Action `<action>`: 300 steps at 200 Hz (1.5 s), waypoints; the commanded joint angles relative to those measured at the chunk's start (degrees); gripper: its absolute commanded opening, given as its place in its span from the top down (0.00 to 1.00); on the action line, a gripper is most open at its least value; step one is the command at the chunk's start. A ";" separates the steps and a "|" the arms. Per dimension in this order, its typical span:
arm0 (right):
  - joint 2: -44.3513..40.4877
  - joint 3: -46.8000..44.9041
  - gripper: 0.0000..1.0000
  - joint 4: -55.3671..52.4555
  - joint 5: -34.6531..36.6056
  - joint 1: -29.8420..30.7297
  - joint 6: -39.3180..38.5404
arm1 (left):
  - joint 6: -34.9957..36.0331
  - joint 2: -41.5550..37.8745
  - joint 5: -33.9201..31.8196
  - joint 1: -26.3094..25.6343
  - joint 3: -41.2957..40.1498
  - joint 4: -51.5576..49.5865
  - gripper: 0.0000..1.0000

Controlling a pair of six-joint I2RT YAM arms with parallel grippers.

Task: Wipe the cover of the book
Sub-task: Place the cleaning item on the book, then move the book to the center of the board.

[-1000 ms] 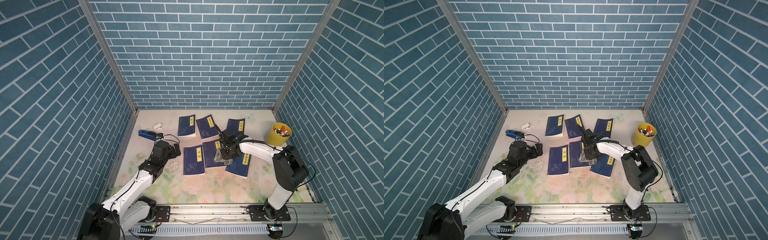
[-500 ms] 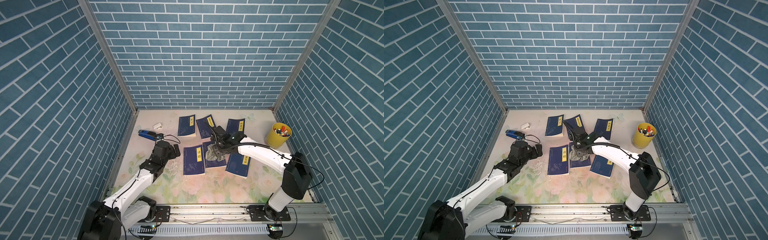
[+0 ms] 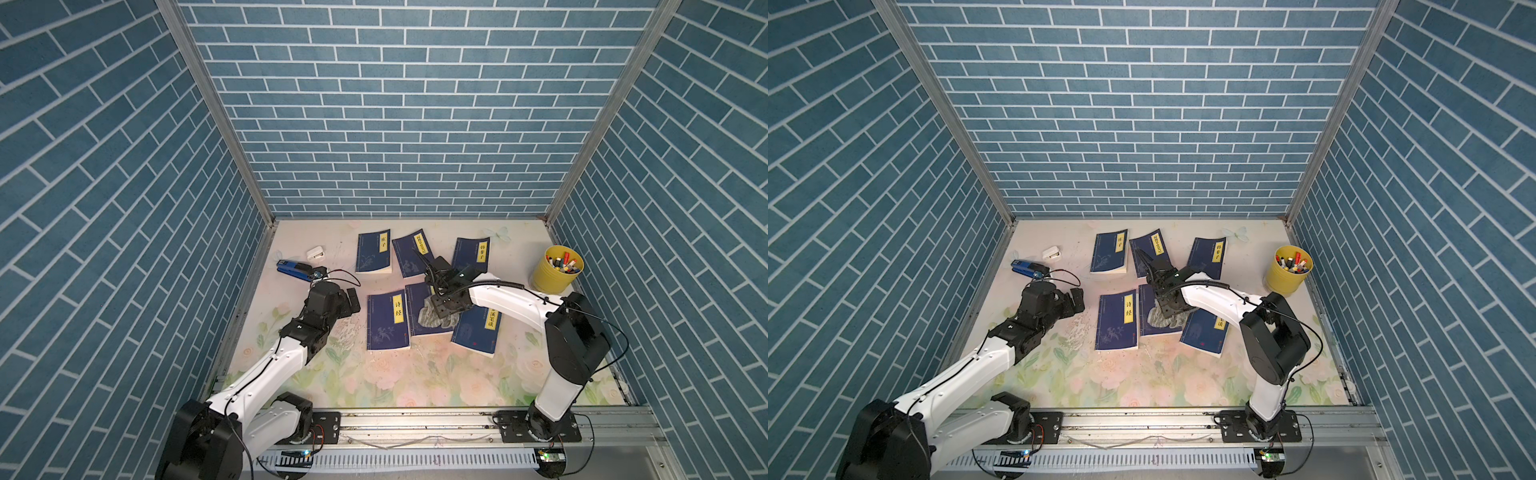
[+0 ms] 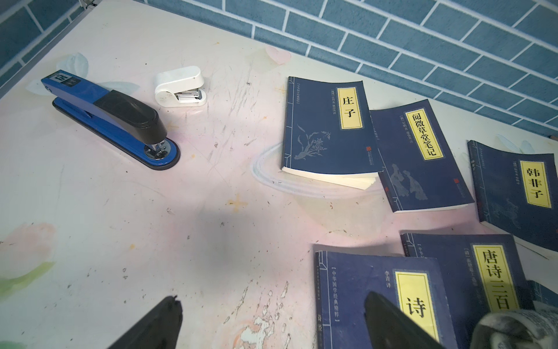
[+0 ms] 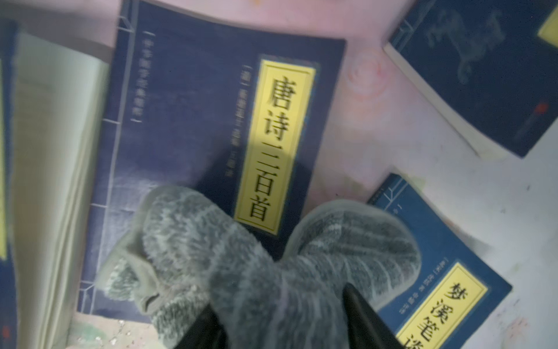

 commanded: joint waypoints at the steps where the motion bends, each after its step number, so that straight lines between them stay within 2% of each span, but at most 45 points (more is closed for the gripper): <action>1: -5.30 -1.66 0.03 1.51 -2.55 -1.49 0.48 | 0.75 0.98 -0.06 0.16 1.21 0.15 0.00; 48: -8.39 -2.50 0.01 1.57 -5.59 -2.79 0.19 | 0.59 1.77 0.59 0.14 1.40 0.75 0.00; 88: -8.73 -0.23 0.11 1.79 -8.55 0.64 1.83 | 0.75 1.69 -0.09 0.16 1.83 0.49 0.00; 118: -4.15 2.96 0.18 3.84 -11.15 6.02 3.90 | 0.47 1.96 -0.13 0.14 2.20 0.25 0.00; 142: 1.45 5.19 0.26 6.07 -13.77 8.08 5.53 | 0.34 1.10 -0.58 0.15 2.29 -0.26 0.00; 187: 8.43 6.72 0.43 10.66 -17.25 8.43 8.57 | 0.44 -0.84 -2.57 0.18 2.33 -2.48 0.00; 265: 15.74 9.25 0.55 12.72 -23.02 9.54 10.15 | 0.15 -1.81 -2.91 0.25 1.77 -2.58 0.00; 300: 18.36 10.91 0.66 13.06 -24.88 10.35 11.98 | 0.06 -2.13 -3.05 0.24 1.45 -2.63 0.00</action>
